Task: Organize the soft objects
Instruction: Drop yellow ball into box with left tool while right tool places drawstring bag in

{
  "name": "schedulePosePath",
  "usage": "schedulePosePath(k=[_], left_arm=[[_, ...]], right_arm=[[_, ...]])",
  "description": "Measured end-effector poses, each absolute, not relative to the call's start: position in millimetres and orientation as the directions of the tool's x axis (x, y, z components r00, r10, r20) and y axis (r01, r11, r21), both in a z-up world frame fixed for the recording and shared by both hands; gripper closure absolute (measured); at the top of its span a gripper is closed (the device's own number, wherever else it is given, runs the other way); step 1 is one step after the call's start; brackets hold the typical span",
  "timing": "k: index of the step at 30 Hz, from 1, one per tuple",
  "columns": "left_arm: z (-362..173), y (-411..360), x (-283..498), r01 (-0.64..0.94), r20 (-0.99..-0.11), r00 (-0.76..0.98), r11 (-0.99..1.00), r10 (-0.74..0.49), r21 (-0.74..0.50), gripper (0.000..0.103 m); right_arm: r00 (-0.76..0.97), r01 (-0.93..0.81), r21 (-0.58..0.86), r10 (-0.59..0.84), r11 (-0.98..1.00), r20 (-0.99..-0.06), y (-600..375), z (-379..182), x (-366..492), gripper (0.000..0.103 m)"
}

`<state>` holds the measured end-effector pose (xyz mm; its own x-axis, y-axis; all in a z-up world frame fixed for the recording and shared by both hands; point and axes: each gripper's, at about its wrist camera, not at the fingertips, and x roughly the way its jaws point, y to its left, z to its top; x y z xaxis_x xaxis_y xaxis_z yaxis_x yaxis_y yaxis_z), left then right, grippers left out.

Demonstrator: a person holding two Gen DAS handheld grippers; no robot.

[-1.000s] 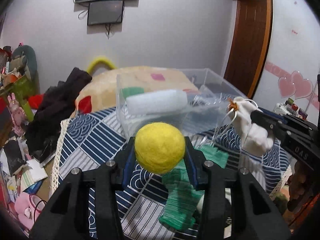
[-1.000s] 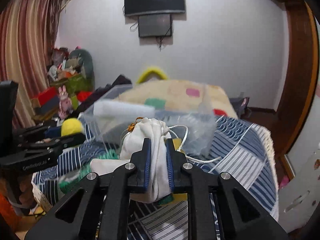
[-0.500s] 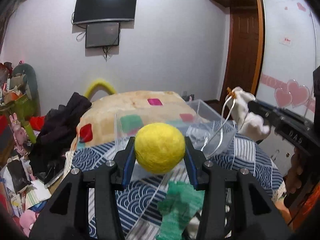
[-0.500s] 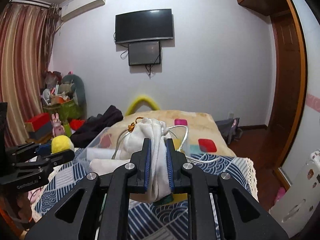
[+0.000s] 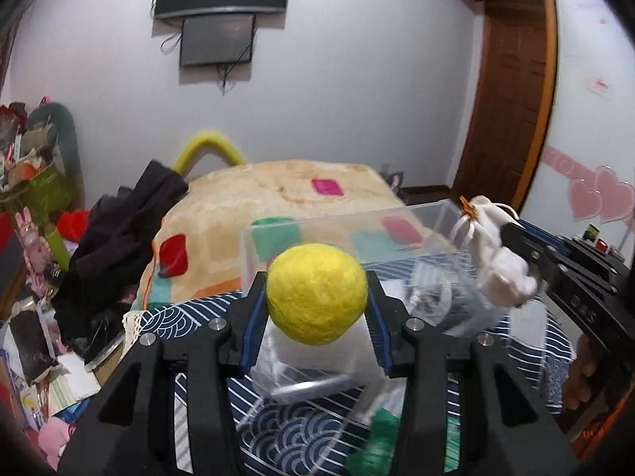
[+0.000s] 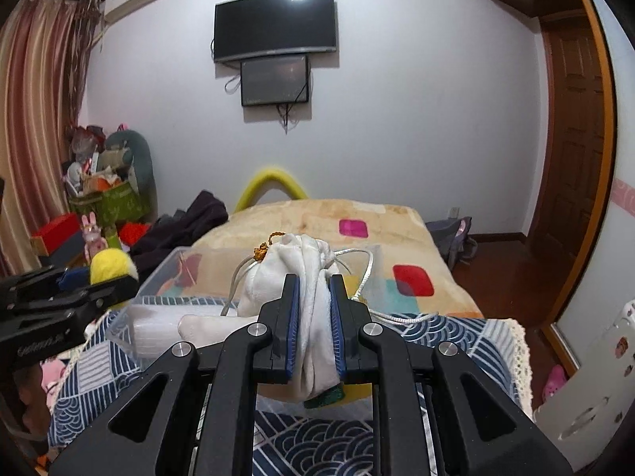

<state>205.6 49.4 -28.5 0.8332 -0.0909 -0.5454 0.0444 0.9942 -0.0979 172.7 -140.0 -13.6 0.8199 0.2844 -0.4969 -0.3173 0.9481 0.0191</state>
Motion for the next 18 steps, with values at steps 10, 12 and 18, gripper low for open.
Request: schedulePosePath(k=[10,12,18], left_arm=[[-52,54,235,0.027,-0.606,0.789,0.991,-0.101,-0.131,0.057],[-53,53,236,0.031,-0.611,0.785,0.991,-0.105,-0.13,0.052],[-50,52,230,0.026,-0.607,0.788,0.991,-0.102,-0.133,0.025]], right_arm=[[0.794,-0.358,-0.055,0.273,0.932,-0.543,-122,-28,181,0.09],[0.788,-0.367,-0.063,0.274,0.928,-0.552,-120,-29,183,0.09],[0.783,-0.384,-0.079,0.279,0.92,-0.556,-120,-24,182,0.061]])
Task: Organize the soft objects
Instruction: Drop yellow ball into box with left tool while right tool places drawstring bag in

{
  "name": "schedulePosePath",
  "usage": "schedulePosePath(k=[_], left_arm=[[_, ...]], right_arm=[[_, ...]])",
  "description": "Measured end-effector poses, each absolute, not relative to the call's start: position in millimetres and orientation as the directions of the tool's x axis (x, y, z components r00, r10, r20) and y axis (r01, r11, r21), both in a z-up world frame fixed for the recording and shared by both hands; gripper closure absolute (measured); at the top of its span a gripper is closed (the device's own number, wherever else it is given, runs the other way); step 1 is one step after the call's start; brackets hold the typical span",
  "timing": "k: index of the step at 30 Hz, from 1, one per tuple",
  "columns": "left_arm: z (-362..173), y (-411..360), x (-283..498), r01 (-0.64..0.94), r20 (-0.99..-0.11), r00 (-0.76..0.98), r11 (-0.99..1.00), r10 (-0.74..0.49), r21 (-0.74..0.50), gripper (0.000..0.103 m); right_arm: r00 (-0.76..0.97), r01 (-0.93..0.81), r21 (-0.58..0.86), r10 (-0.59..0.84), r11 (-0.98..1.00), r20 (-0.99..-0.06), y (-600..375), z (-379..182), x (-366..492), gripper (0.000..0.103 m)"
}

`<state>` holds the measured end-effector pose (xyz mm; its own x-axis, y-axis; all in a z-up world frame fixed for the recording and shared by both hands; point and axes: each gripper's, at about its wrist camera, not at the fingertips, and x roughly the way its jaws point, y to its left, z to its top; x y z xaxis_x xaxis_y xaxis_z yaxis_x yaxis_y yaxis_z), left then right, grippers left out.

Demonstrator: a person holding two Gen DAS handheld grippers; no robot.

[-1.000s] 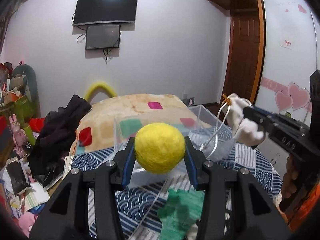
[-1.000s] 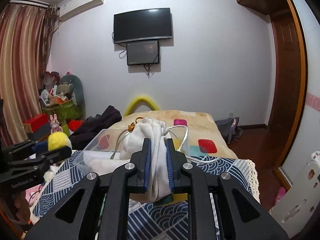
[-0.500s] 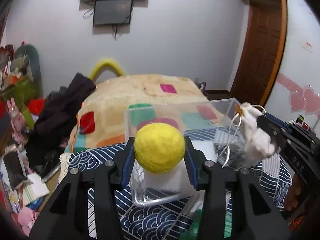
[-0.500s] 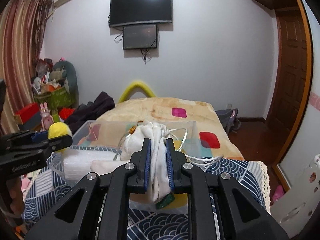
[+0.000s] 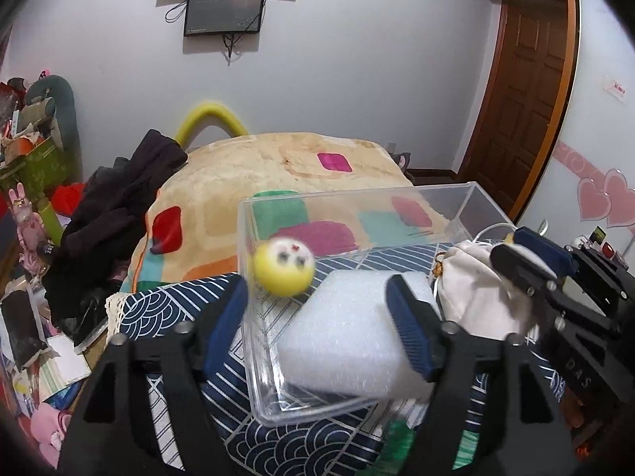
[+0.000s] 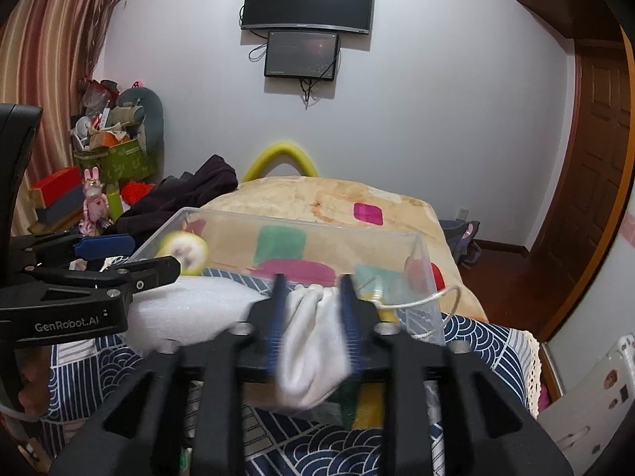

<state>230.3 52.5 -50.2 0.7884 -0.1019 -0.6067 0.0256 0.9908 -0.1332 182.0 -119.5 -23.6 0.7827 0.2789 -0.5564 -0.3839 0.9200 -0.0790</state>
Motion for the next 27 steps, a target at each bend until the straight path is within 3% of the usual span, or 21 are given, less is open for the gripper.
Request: schedulePosePath(k=[4,9,12,20,22,27], left_arm=[[-46,51,222,0.015,-0.603,0.794,0.994,-0.08,-0.112,0.015],[-36,47,205,0.029,-0.587,0.805,0.995,-0.082,-0.1,0.008],[-30,42,189,0.042,-0.566,0.82,0.995,-0.085,-0.088,0.006],[-31,21,144,0.093,-0.537,0.84,0.996,-0.074,0.008,0.001],[-39,14,134,0.106,-0.545,0.835,0.994,-0.076,0.023,0.001],[-68,2,120,0.144,-0.615,0.783,0.989,-0.095,0.03,0.001]], right_arm=[[0.795,-0.382,-0.055,0.297,0.923,-0.529,-126,-19,175,0.045],[0.806,-0.378,-0.056,0.299,0.924,-0.511,-134,-11,166,0.042],[0.809,-0.377,-0.032,0.312,0.926,-0.498,-143,-6,158,0.032],[0.836,-0.369,-0.048,0.309,0.928,-0.455,-157,3,132,0.026],[0.838,-0.367,-0.048,0.307,0.929,-0.452,-161,3,128,0.021],[0.833,-0.348,-0.062,0.278,0.935,-0.479,-171,-8,119,0.021]])
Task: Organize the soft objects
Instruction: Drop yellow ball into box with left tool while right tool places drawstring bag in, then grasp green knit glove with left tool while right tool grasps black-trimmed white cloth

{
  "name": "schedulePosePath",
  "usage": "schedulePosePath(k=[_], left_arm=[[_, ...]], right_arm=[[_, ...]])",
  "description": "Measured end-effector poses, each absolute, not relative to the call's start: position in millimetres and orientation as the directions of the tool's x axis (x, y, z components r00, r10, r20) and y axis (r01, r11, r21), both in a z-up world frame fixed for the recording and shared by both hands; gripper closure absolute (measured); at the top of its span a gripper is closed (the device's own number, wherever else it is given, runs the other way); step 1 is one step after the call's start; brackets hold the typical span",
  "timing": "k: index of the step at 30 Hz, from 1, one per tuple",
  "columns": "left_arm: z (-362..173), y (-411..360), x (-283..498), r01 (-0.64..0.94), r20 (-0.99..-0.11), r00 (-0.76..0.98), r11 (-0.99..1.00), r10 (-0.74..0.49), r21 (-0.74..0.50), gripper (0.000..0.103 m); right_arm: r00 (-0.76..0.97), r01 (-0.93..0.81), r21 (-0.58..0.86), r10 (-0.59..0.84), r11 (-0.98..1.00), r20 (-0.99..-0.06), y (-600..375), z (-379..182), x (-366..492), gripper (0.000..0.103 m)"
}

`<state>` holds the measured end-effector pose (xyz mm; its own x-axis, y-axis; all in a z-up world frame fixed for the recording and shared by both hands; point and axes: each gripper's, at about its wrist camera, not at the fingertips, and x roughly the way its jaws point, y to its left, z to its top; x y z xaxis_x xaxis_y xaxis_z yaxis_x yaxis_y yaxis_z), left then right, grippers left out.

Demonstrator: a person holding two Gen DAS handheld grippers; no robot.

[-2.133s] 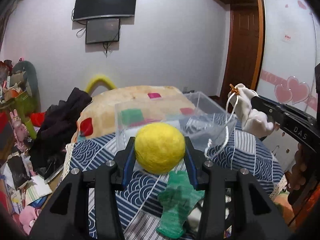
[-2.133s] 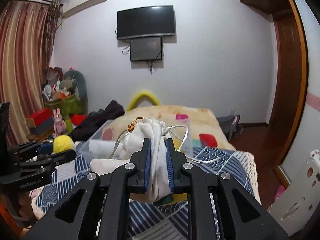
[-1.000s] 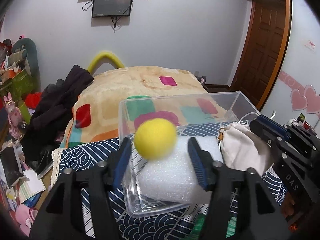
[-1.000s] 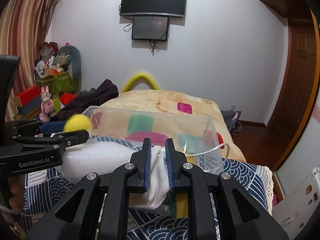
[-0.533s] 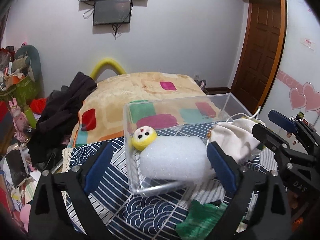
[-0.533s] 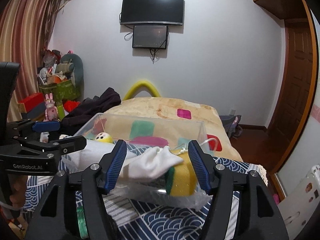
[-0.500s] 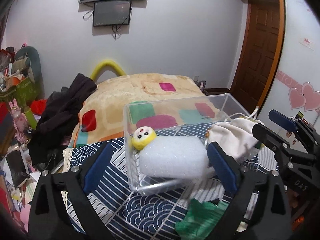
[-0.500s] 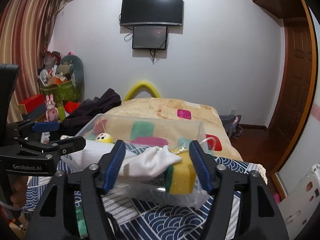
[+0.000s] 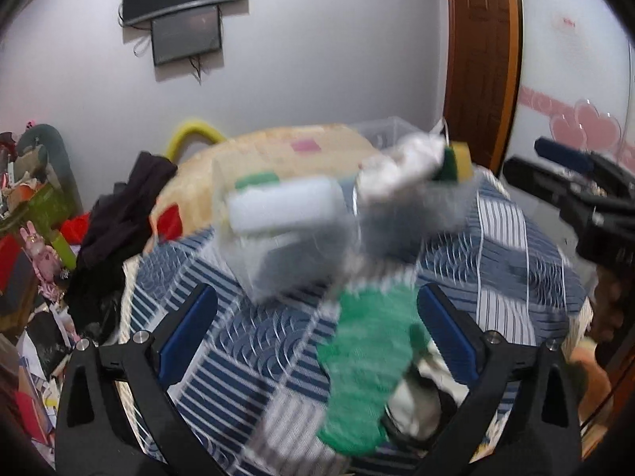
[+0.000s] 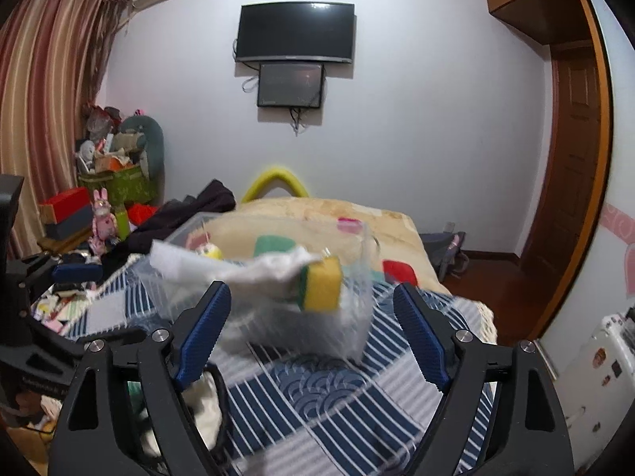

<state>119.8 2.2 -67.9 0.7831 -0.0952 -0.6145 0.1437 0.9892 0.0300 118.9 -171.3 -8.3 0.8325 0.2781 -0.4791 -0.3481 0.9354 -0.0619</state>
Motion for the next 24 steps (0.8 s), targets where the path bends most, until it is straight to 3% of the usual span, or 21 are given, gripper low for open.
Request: schedulePosePath(k=[9,11,13,16,19,24], left_arm=[[-111,6,124,0.092,-0.701,0.696,0.988,-0.154,-0.126,0.002],[-114,8,125,0.094,-0.696,0.692,0.98,-0.191,-0.175,0.016],[-119,7,128,0.12,-0.707,0.666,0.969,-0.239,-0.215,0.043],[-123,4,123,0.148,-0.708,0.656,0.965,-0.261,-0.218,0.066],[-114,6,110,0.145,-0.679,0.696,0.971,-0.236,-0.188,0.076],[-100,20,91,0.11,-0.647,0.74,0.982,-0.185,-0.154,0.078]], right_arm=[[0.721,-0.31,0.012,0.243,0.951,-0.649,-186,-60,104,0.021],[0.689,-0.316,0.051,0.266,0.947,-0.674,-185,-68,105,0.021],[0.667,-0.332,0.089,0.3,0.939,-0.682,-183,-68,106,0.021],[0.647,-0.363,0.118,0.341,0.924,-0.682,-171,-65,108,0.021],[0.633,-0.402,0.12,0.37,0.908,-0.68,-157,-64,104,0.021],[0.602,-0.472,0.126,0.424,0.873,-0.677,-137,-68,93,0.021]])
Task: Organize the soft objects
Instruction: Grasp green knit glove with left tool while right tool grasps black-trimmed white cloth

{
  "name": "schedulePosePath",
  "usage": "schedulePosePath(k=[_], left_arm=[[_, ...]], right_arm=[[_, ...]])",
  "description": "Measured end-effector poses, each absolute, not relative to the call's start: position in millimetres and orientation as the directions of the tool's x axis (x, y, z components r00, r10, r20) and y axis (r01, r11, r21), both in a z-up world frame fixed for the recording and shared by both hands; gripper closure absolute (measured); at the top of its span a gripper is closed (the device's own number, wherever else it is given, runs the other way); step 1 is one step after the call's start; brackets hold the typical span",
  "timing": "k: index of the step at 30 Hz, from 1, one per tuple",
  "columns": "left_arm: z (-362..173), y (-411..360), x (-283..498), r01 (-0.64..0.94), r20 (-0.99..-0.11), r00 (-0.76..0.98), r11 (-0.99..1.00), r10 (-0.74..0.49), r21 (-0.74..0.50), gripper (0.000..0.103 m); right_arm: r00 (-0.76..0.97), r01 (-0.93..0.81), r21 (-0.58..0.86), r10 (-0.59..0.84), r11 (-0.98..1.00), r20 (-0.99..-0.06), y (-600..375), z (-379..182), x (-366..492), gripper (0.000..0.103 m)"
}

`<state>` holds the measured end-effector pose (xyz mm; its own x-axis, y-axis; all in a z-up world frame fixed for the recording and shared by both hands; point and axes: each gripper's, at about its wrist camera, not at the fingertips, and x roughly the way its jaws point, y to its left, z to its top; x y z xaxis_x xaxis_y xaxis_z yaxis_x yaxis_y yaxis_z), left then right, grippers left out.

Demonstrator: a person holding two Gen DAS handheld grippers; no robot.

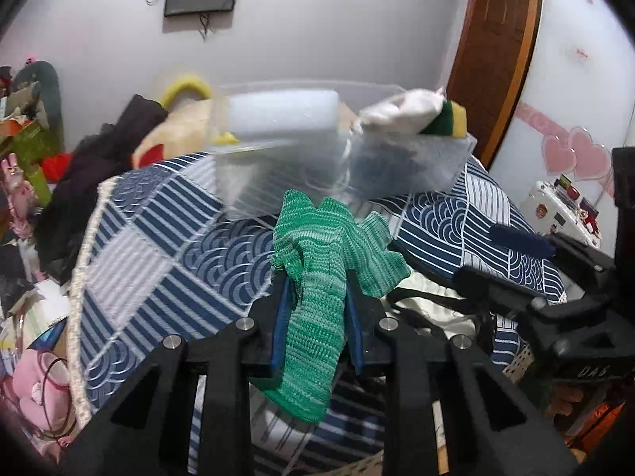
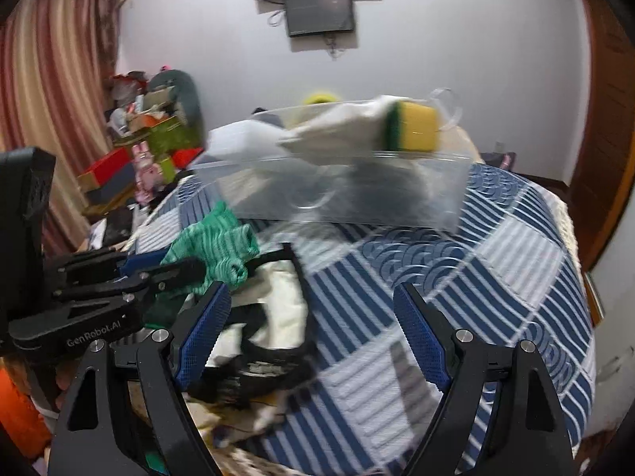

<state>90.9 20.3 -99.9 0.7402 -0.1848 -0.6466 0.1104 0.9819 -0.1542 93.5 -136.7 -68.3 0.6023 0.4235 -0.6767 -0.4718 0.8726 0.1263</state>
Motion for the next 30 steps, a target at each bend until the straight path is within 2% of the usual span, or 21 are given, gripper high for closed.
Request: schedulePosePath(k=[8,10,11,13,18,30], left_arm=[[-99,49,75,0.029,-0.652,0.748,0.987,-0.126,-0.158,0.078],[-105,51,76,0.022,-0.664,0.736,0.985,-0.132,-0.171,0.078],[-107,52,76,0.023,-0.668,0.731,0.984,-0.138,-0.178,0.078],[-112,51,76,0.023,-0.679,0.72,0.982,-0.146,-0.188,0.078],[-117,46,73,0.035,-0.687,0.711,0.983,-0.153,-0.182,0.078],[-97,41,69,0.055,-0.65,0.741,0.98,-0.168,-0.19,0.078]], right_arm=[[0.504,-0.542,0.118,0.434,0.832,-0.747,-102,-100,91,0.021],[0.493,-0.548,0.104,0.42,0.83,-0.762,-101,-106,91,0.036],[0.495,-0.546,0.099,0.415,0.832,-0.763,-103,-107,92,0.04],[0.487,-0.546,0.112,0.423,0.83,-0.764,-107,-105,93,0.06],[0.5,-0.543,0.144,0.457,0.827,-0.736,-125,-96,93,0.09],[0.621,-0.502,0.093,0.433,0.86,-0.654,-142,-63,90,0.093]])
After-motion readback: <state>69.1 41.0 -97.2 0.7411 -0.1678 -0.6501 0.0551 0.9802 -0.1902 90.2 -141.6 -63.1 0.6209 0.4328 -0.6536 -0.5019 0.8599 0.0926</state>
